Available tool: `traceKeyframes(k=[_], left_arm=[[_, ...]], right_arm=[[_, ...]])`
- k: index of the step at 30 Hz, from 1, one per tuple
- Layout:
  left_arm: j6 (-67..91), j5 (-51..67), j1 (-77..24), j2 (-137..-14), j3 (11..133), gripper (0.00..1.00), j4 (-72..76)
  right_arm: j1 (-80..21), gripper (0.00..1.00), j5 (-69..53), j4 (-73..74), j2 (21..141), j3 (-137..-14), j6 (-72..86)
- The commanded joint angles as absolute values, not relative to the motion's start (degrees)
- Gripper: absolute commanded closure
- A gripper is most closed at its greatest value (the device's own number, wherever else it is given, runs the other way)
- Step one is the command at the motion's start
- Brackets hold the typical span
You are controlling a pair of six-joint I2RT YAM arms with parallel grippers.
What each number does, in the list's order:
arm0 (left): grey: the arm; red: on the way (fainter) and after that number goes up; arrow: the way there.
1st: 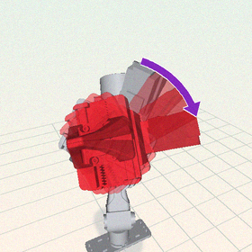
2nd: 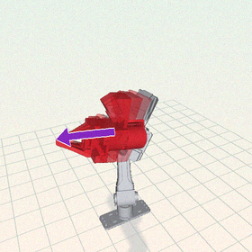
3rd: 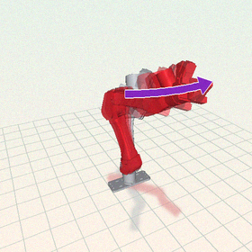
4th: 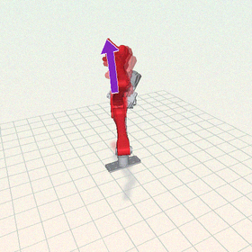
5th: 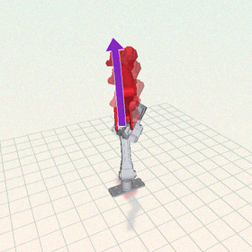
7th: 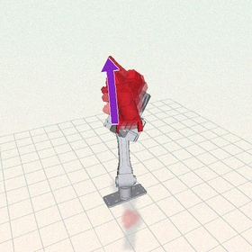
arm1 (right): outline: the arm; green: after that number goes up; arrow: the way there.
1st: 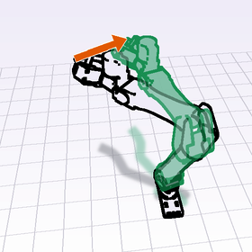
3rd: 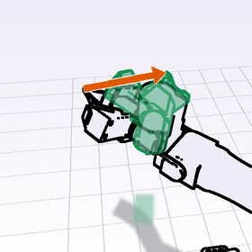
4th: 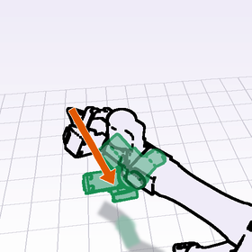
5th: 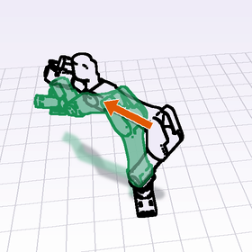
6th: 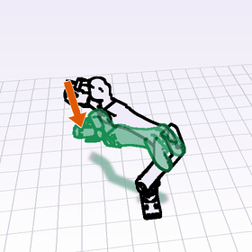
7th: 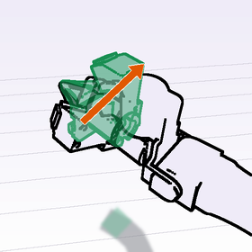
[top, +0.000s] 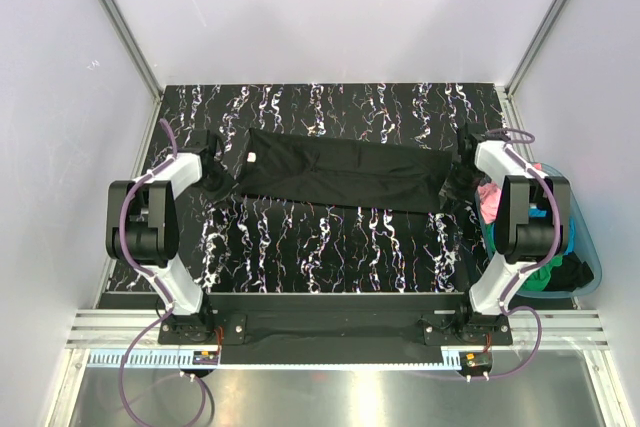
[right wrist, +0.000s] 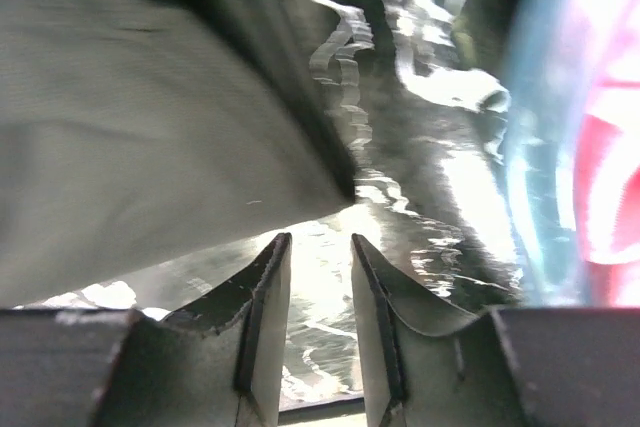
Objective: Fold and stack the t-shirts
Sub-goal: Fold the tshirt
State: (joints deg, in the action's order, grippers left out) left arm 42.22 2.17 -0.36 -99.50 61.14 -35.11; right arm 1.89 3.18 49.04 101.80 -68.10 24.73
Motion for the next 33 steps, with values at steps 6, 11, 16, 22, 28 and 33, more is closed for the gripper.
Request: traceKeyframes(k=[6,11,16,22,28,33], left_arm=[[41.7,6.2,-0.2,-102.0,64.2,0.55,-33.5],[42.0,3.4,-0.7,-103.4,63.5,0.55,-32.4],[43.4,2.1,-0.6,-102.8,62.9,0.56,-28.7],[46.5,-5.0,-0.5,-98.1,63.9,0.58,-30.9],[49.8,-0.9,-0.6,-92.4,59.9,0.53,-25.6],[52.8,2.0,-1.5,-96.0,59.9,0.53,-23.6]], right_arm=[[1.8,0.62,-5.0,46.8,97.7,-71.6,23.7],[1.8,0.61,-5.4,48.9,95.8,-74.3,23.6],[1.8,0.6,-7.4,49.6,95.4,-76.6,25.0],[1.8,0.6,-7.8,50.8,97.3,-79.3,25.3],[1.8,0.6,-8.3,51.0,99.8,-81.5,26.0],[1.6,0.6,-8.8,51.1,101.4,-83.1,26.2]])
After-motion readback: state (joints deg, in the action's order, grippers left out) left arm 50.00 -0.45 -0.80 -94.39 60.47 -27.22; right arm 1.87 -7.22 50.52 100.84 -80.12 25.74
